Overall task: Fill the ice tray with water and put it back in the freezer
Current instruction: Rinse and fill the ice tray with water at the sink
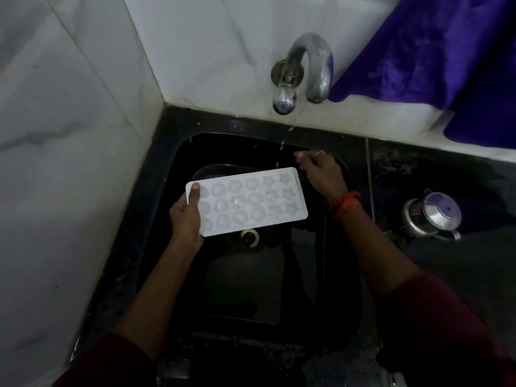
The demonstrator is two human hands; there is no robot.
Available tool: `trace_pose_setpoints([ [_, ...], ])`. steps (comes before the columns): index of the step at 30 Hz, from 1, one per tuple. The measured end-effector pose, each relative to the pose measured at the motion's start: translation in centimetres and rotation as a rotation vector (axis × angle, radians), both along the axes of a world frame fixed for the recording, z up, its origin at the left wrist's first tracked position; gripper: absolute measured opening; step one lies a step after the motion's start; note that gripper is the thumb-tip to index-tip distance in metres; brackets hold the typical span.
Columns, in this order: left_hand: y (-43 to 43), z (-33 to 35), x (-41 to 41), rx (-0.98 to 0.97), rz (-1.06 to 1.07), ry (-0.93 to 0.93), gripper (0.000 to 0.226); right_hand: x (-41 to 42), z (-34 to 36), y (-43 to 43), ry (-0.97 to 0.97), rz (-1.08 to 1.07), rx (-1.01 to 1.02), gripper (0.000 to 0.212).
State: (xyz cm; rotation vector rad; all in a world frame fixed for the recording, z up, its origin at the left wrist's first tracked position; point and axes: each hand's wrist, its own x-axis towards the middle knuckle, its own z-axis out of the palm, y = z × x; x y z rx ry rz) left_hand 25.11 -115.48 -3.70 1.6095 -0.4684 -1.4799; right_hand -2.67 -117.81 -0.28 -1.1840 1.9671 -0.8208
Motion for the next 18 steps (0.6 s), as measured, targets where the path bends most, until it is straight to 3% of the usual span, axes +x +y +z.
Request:
trace_pose_setpoints([
  [3, 1.0, 0.1, -0.2, 0.009, -0.025, 0.034, 0.024, -0.2, -0.8, 3.1, -0.209, -0.118, 0.040, 0.030],
  [6, 2.2, 0.2, -0.4, 0.031, -0.032, 0.053, 0.026, 0.5, -0.9, 6.5, -0.220, -0.120, 0.080, 0.033],
  [13, 5.1, 0.6, 0.1, 0.117, -0.108, 0.080, 0.039, 2.6, -0.6, 12.8, -0.465, -0.205, 0.032, 0.033],
  [18, 7.8, 1.1, 1.0, 0.070, -0.186, 0.486, 0.058, 3.3, -0.8, 15.6, -0.492, -0.283, 0.017, 0.033],
])
